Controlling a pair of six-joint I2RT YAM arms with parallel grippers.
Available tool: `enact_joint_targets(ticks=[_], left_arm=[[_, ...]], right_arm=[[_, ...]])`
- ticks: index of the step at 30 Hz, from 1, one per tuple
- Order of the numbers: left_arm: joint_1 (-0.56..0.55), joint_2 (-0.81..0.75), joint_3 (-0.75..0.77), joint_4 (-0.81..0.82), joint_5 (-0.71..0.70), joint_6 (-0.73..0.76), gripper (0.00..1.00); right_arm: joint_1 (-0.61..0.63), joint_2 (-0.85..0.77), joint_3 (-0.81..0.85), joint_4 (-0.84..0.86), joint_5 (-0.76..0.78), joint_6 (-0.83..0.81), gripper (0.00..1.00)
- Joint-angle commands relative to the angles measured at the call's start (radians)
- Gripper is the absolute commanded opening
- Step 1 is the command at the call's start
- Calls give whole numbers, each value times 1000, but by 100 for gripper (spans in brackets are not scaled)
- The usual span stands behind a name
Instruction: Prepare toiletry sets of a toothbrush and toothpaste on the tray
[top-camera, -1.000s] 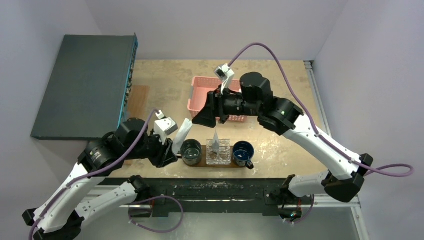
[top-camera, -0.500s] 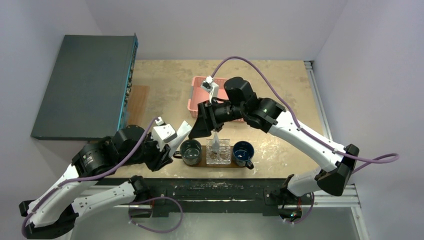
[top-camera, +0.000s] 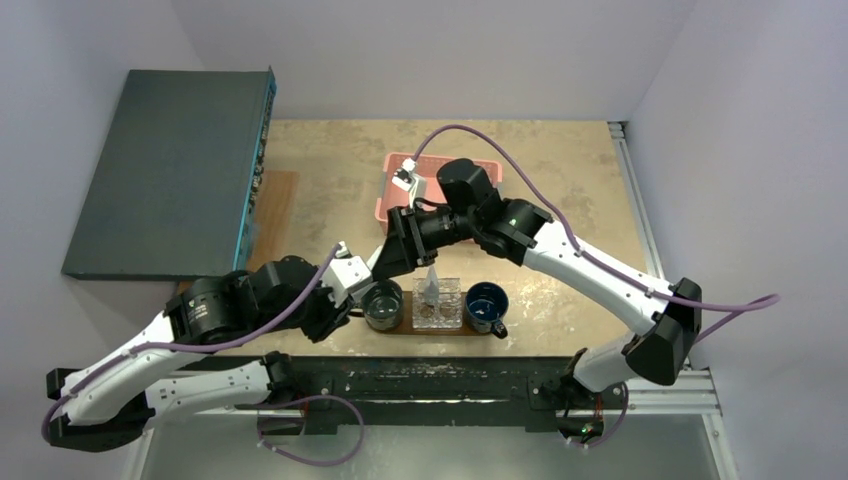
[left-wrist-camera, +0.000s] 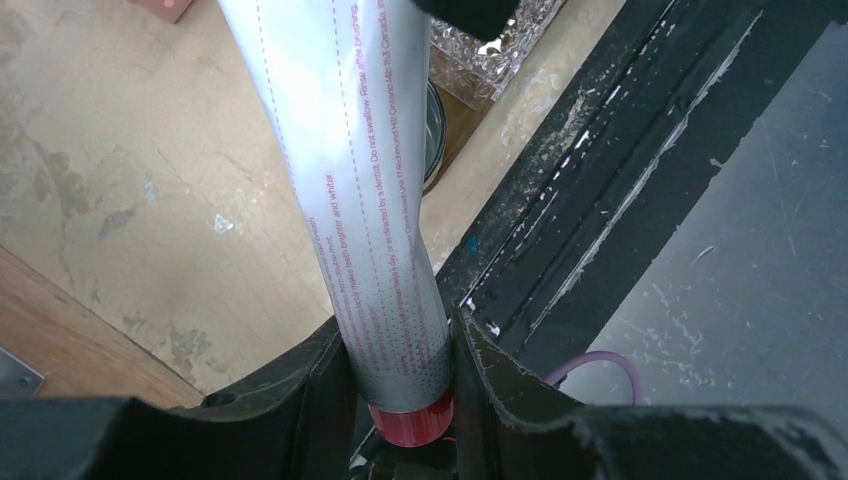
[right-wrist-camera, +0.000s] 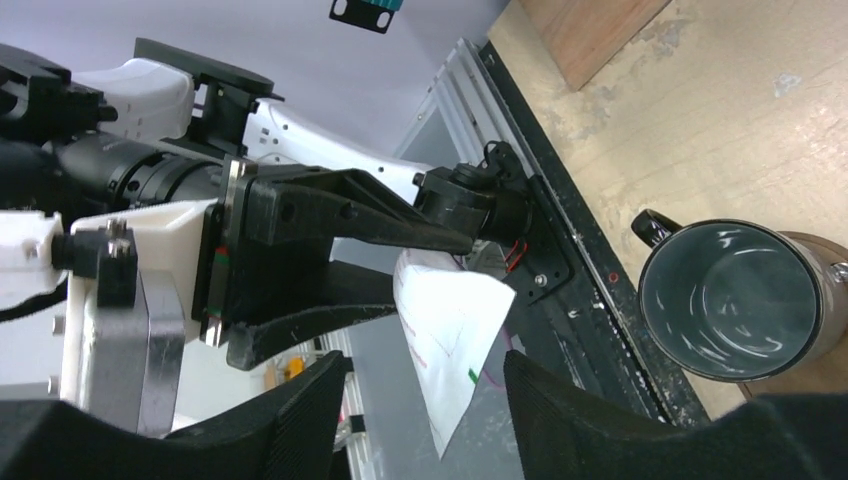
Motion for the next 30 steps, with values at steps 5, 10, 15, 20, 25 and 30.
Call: enact_joint_targets(ticks=[5,10,15,20,25,30], left_arm=[[-50,10,35,21,-97,26,0],[-58,4,35,17,-122,25,0],[-61,9,32,22,-114,26,0],[-66,16,30,27,-111,28,0],[-70,23,30,29,-110,27,0],[-79,31,27,32,-112,27,0]], right_arm=[[-11,20,-3,78,-39,40,53],[-12,32,0,93,-51,49,44],[-12,42,-7,101,-59,52,37],[-12,40,-30,119,-60,60,34],[-13,46,-45,144,-58,78,36],[-14,48,-66,183,-57,106,35]])
